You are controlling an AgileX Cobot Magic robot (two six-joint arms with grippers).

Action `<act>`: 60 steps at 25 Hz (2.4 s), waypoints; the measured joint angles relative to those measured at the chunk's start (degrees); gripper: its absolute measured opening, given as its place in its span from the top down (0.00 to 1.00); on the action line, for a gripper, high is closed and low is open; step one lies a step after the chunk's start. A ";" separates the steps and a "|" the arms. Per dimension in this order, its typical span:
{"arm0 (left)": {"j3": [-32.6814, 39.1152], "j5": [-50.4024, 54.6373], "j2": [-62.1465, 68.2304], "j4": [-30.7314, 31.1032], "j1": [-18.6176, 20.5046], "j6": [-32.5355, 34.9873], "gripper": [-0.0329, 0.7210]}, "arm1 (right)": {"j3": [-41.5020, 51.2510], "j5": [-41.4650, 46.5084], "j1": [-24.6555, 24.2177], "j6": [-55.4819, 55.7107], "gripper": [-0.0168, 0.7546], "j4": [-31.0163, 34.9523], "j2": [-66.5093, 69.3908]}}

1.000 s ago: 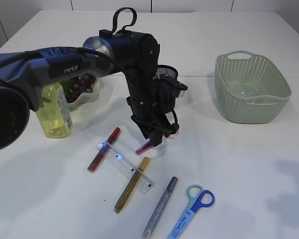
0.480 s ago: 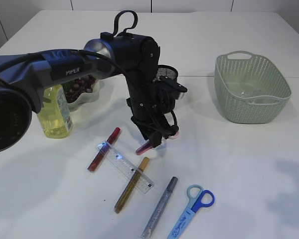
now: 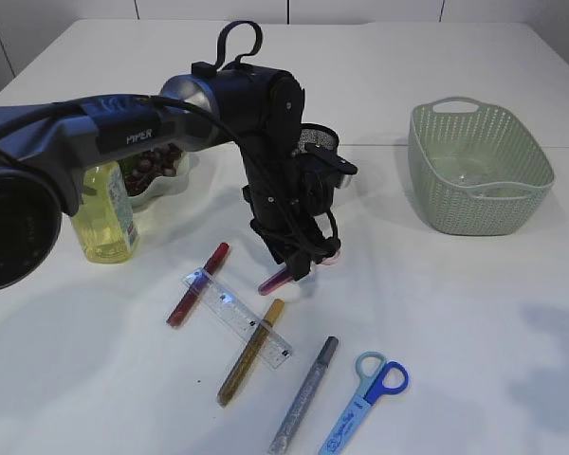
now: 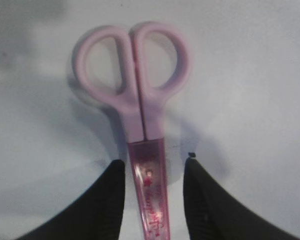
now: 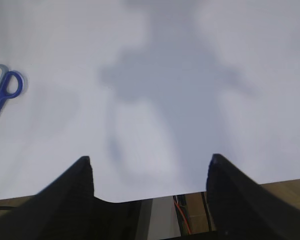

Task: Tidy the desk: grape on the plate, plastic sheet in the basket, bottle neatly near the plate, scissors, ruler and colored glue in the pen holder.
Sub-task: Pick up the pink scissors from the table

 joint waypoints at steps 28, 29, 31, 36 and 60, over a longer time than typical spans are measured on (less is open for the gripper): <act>0.00 1.44 0.24 0.12 0.17 0.00 0.56 | 0.00 0.00 0.00 0.00 0.27 0.00 0.00; 0.00 1.44 0.24 0.12 0.17 0.00 0.56 | 0.00 0.00 0.00 0.00 0.27 0.00 0.00; 0.00 1.44 0.24 0.12 0.17 0.00 0.56 | 0.00 0.00 0.00 0.00 0.27 0.00 0.00; 0.00 1.44 0.24 0.12 0.17 0.00 0.58 | 0.00 0.00 0.00 0.00 0.27 0.00 0.00; 0.00 1.44 0.51 0.23 0.17 0.00 0.59 | 0.00 0.00 0.00 0.00 0.27 0.00 0.00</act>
